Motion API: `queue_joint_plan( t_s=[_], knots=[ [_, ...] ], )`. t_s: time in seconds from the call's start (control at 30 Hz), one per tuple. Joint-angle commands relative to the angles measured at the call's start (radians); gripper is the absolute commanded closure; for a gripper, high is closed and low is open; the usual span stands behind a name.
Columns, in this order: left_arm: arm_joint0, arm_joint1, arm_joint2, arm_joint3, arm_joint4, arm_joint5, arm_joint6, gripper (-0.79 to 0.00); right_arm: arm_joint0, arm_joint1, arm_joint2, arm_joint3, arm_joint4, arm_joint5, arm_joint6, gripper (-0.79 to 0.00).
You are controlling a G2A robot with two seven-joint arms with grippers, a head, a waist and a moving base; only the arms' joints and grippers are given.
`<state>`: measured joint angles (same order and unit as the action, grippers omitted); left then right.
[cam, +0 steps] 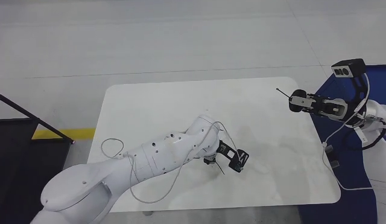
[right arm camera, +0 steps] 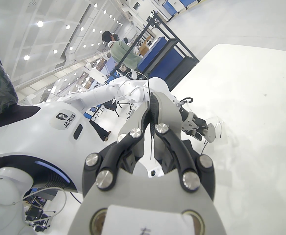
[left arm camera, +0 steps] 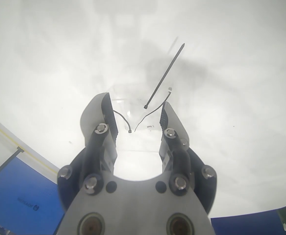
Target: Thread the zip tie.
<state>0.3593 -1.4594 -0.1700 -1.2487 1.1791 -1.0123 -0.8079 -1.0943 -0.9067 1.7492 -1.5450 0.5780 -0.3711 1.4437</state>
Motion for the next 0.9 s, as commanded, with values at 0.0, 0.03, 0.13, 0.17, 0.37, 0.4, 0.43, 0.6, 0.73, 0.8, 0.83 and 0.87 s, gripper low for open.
queue_joint_plan(
  t_s=[0.0,0.03,0.13,0.17,0.37,0.4,0.43,0.6,0.73,0.8,0.83,0.87],
  knots=[
    [0.001,-0.008,0.000,0.016,0.002,0.000,0.000,-0.360,0.000,0.000,0.000,0.000,0.000,0.000,0.000,0.000],
    [0.001,-0.012,0.000,0.023,0.003,0.000,0.000,-0.357,0.000,0.000,0.000,0.000,0.000,0.000,0.000,0.000],
    [0.000,-0.022,0.000,0.024,-0.011,0.000,0.000,-0.357,0.000,0.000,0.000,0.000,0.000,0.000,0.000,0.000],
    [-0.004,-0.024,0.000,0.023,-0.019,0.000,0.000,-0.354,0.000,0.000,0.000,0.000,0.000,0.000,0.000,0.000],
    [-0.026,-0.017,0.000,0.004,-0.034,0.000,0.000,-0.323,0.000,0.000,0.000,0.000,0.000,0.000,0.000,0.000],
    [-0.030,-0.014,0.000,0.003,-0.038,0.000,0.000,-0.296,0.000,0.000,0.000,0.000,0.000,0.000,0.000,0.000],
    [-0.034,-0.010,0.000,0.009,-0.036,0.000,0.000,-0.283,0.000,0.000,0.000,0.000,0.000,0.000,0.000,0.000],
    [-0.028,-0.005,0.000,0.040,-0.025,0.000,0.000,-0.292,0.000,0.000,0.000,0.000,0.000,0.000,0.000,0.000],
    [-0.010,-0.013,0.000,0.060,-0.009,0.000,0.000,-0.302,0.000,0.000,0.000,0.000,0.000,0.000,0.000,0.000],
    [-0.004,-0.018,0.000,0.068,-0.005,0.000,0.000,-0.302,0.000,0.000,0.000,0.000,0.000,0.000,0.000,0.000],
    [-0.001,-0.021,0.000,0.074,0.001,0.000,0.000,-0.296,0.000,0.000,0.000,0.000,0.000,0.000,0.000,0.000],
    [0.001,-0.025,0.000,0.078,0.005,0.000,0.000,-0.296,0.000,0.000,0.000,0.000,0.000,0.000,0.000,0.000]
  ],
)
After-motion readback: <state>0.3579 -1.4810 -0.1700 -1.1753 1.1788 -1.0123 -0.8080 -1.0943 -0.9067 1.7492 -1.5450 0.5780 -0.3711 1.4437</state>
